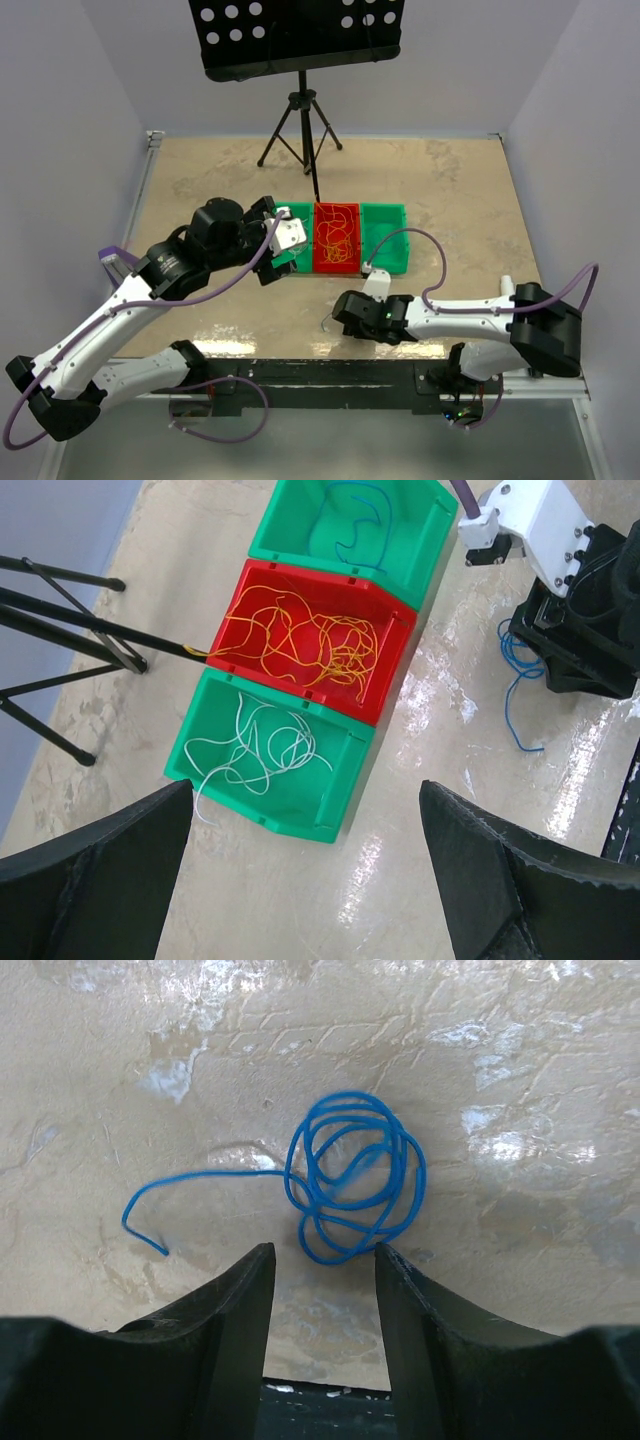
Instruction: Untangle the cables
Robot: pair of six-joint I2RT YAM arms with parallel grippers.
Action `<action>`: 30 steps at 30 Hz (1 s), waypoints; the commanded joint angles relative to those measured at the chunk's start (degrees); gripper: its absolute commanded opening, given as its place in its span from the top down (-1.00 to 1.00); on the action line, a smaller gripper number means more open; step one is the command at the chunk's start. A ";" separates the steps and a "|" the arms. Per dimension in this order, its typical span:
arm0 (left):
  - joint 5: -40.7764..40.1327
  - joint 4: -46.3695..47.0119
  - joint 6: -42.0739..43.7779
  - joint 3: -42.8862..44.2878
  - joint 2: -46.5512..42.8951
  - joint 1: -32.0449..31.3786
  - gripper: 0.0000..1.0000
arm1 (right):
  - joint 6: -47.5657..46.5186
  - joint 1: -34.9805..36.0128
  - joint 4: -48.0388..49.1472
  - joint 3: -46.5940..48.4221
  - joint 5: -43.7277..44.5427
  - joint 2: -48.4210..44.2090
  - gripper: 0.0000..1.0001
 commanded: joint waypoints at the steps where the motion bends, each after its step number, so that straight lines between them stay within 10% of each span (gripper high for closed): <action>1: 0.59 0.45 -0.51 -0.35 -1.01 0.24 -1.00 | 2.44 0.27 -4.43 3.10 2.32 -3.46 0.02; 19: 1.38 0.89 0.02 -1.32 -1.10 0.24 -1.00 | 3.84 0.36 -7.08 7.24 9.17 3.74 0.03; 30: 1.82 1.07 -0.77 -2.02 -1.71 0.16 -0.99 | 3.49 0.36 -3.29 6.80 12.16 6.99 1.00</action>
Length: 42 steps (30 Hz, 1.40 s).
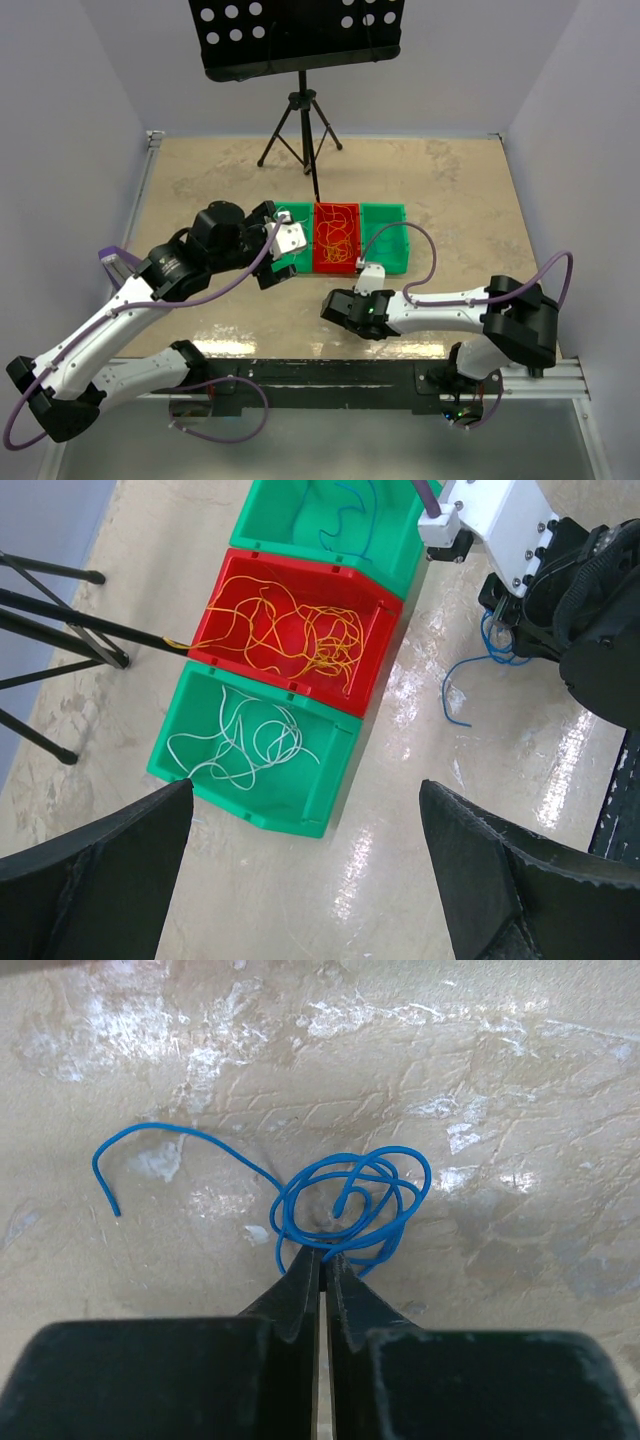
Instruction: Untangle the cables
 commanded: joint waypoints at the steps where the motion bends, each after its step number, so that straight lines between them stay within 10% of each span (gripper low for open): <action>1: 0.69 1.17 -0.69 -0.34 -1.30 0.24 -0.99 | 1.90 0.29 0.34 1.27 4.65 -1.25 1.00; 14: 0.77 1.35 -1.56 0.63 -1.12 0.24 -0.96 | -4.67 -5.05 -19.71 25.17 18.01 -15.66 1.00; 23: -2.21 0.39 -4.90 2.47 0.45 0.16 -0.99 | -26.92 -24.74 -0.39 22.02 9.42 -15.58 1.00; 42: 0.34 2.75 -8.07 13.63 15.84 19.75 -1.00 | -30.71 -36.00 14.48 18.68 2.72 4.72 1.00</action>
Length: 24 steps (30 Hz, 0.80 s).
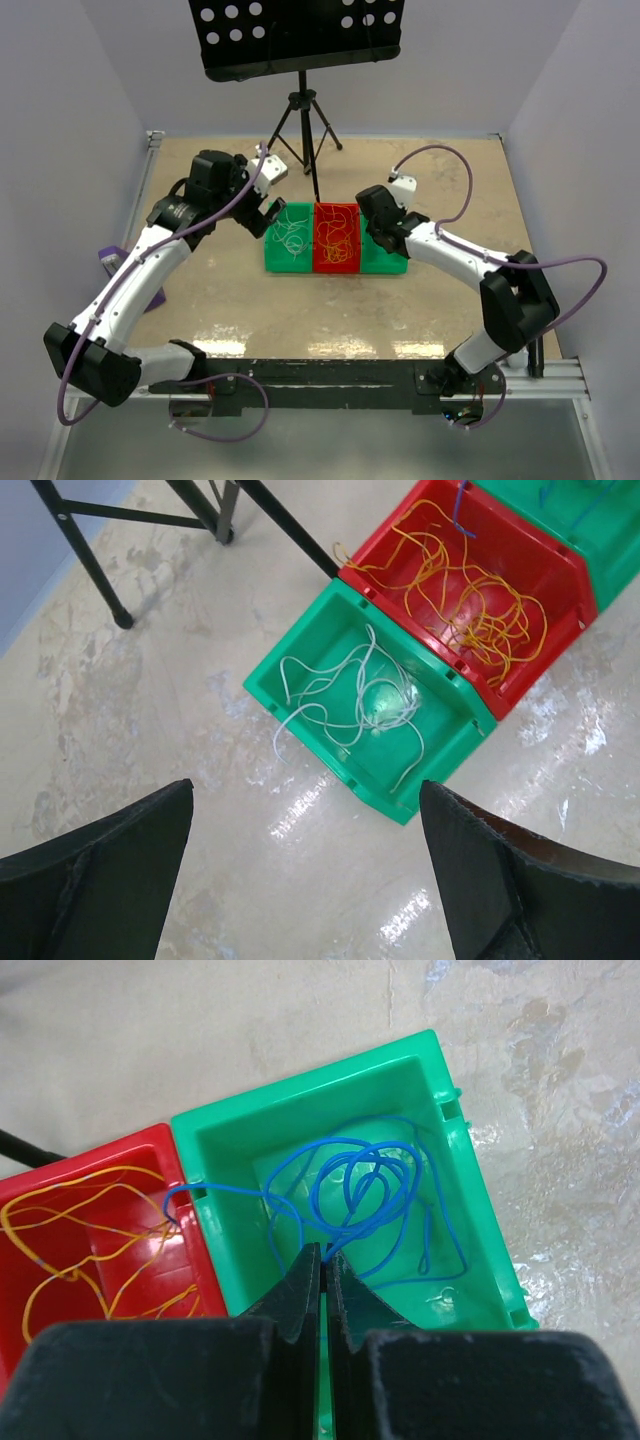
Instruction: Untangle the cables
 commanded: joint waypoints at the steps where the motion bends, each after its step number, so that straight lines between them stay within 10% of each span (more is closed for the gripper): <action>1: 0.51 3.02 -2.19 4.26 0.96 0.92 -1.00 | 0.00 -1.64 2.02 0.25 0.58 0.14 1.00; 10: -0.81 5.83 -2.98 0.75 -0.54 0.91 -1.00 | -4.04 -2.17 0.45 3.13 -3.03 -15.95 1.00; 24: -4.33 7.59 -6.49 -2.60 -0.02 3.46 -1.00 | -1.40 -2.26 -1.24 -0.98 -1.53 -11.30 1.00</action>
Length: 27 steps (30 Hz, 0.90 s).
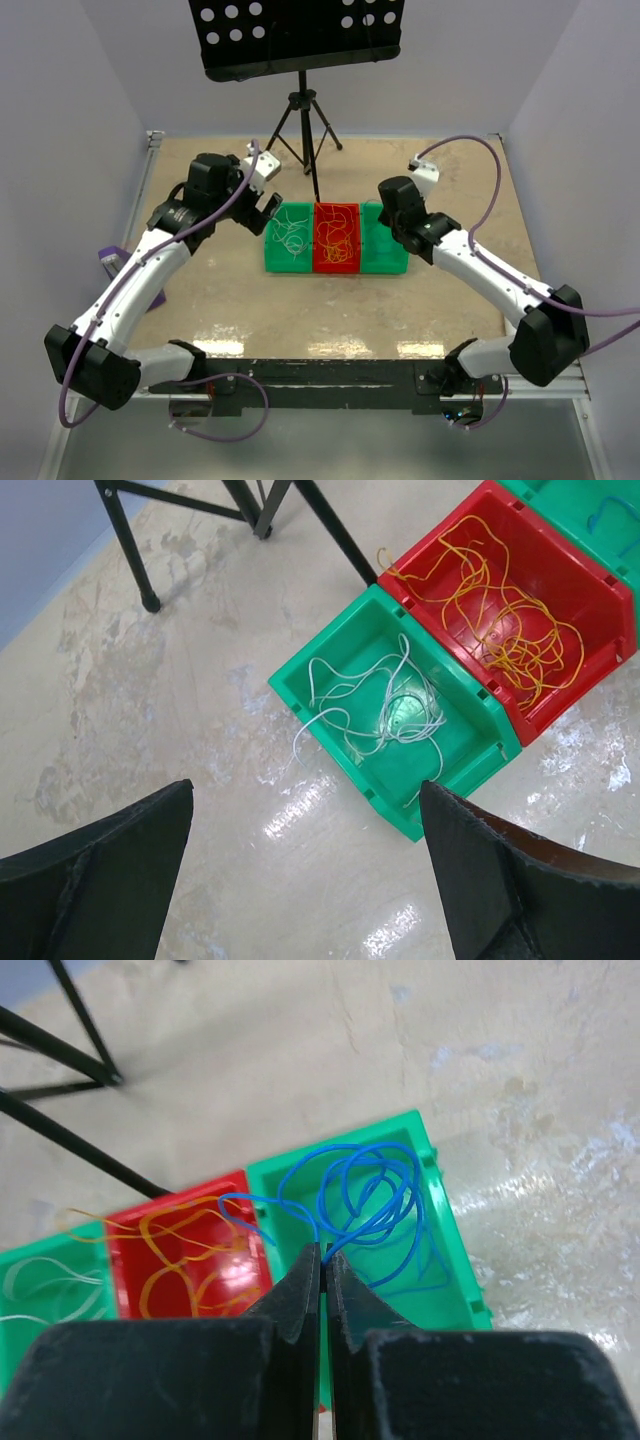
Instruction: Untangle the cables
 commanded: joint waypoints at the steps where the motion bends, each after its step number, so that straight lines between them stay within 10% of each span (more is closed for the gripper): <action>1: -0.46 2.39 -3.26 -0.19 0.66 2.70 -1.00 | 1.11 -0.19 0.32 -2.82 -0.05 1.75 1.00; 11: -0.10 3.88 -5.72 0.08 3.21 7.00 -1.00 | 2.43 -0.27 5.76 -7.30 -5.22 6.93 0.96; 19: -2.38 6.07 -9.24 -0.98 6.20 9.82 -1.00 | 0.50 -0.18 5.68 -3.97 -8.84 7.83 -0.41; 27: -6.35 7.22 -10.29 0.78 9.81 12.10 -1.00 | -7.84 -1.06 7.61 2.17 -17.52 -0.35 -0.71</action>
